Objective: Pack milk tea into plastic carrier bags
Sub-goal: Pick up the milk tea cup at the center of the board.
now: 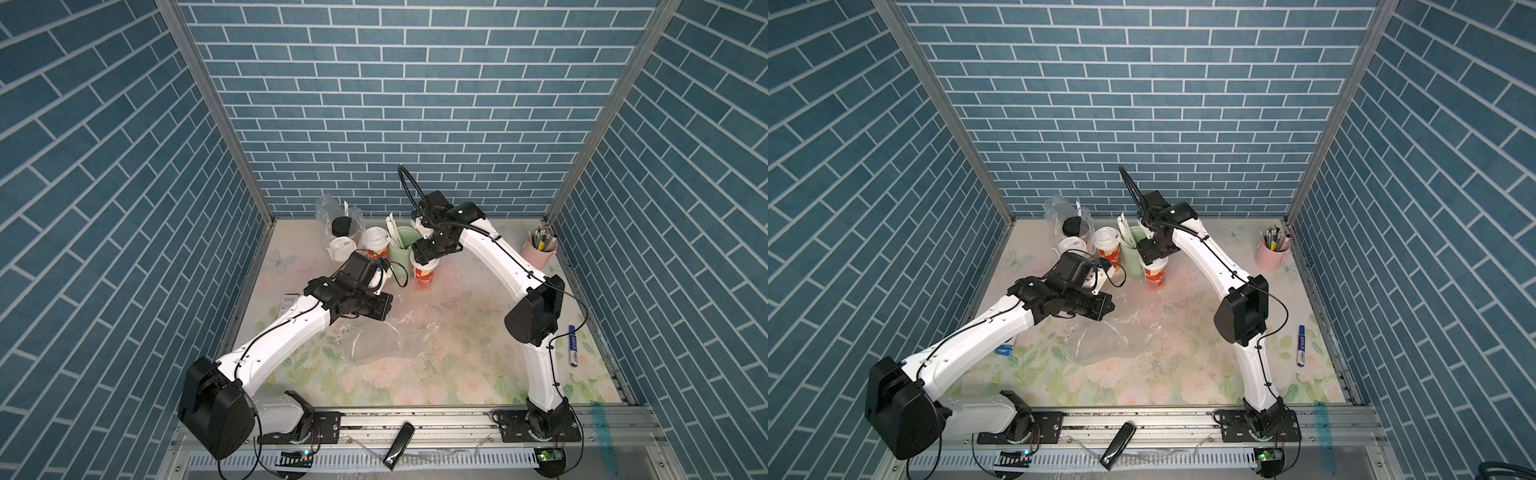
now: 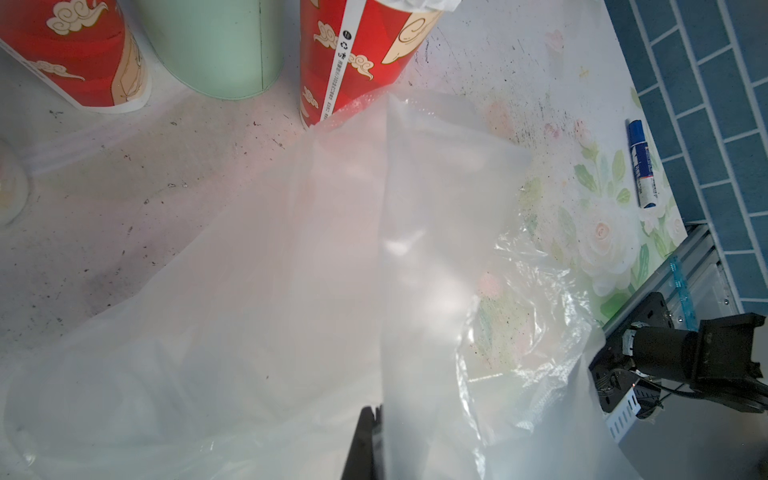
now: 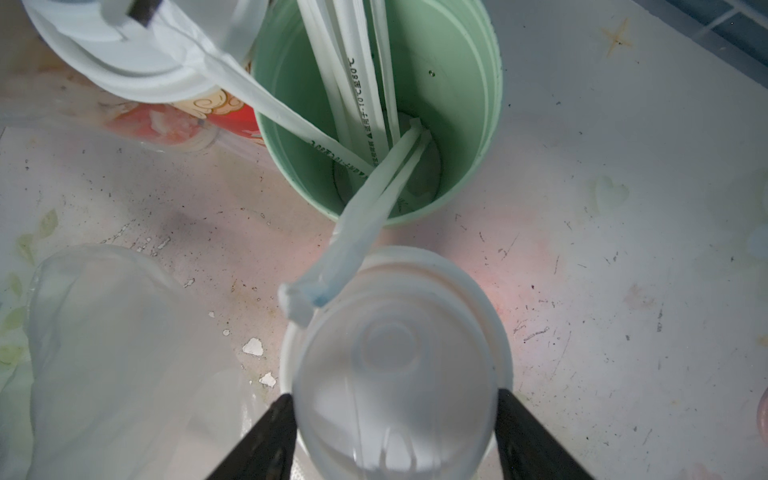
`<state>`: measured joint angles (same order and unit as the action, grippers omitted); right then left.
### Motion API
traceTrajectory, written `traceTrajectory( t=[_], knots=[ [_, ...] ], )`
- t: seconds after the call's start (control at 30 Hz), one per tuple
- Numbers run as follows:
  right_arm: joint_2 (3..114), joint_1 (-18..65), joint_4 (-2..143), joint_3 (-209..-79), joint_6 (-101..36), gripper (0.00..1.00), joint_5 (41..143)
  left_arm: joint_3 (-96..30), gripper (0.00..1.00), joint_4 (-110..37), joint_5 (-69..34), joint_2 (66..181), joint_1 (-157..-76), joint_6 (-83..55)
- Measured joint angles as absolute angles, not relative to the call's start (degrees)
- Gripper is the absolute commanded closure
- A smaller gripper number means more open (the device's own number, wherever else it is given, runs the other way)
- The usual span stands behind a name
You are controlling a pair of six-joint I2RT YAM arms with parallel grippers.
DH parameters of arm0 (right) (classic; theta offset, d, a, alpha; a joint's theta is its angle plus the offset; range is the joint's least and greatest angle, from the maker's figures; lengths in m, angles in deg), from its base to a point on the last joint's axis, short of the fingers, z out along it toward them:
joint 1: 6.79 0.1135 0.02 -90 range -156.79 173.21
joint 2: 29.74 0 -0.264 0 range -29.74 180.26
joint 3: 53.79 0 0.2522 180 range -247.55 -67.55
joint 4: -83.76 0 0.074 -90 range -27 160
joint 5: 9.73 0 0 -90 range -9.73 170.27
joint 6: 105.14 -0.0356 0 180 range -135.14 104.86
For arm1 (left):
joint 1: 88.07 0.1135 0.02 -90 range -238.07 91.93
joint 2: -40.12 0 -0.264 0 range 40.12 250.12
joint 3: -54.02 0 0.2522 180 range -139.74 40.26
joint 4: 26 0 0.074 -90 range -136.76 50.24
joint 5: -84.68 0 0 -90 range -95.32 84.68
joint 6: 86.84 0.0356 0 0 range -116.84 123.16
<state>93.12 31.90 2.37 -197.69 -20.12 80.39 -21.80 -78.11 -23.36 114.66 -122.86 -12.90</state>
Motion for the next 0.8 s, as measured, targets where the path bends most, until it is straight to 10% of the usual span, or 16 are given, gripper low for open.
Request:
traceTrajectory(
  t=[0.8],
  knots=[
    [94.0, 32.3, 1.9, -198.1, -19.7, 0.31, 78.8, -21.1, 1.00, -78.0, -23.1, 113.7, -122.6, -13.0]
  ],
)
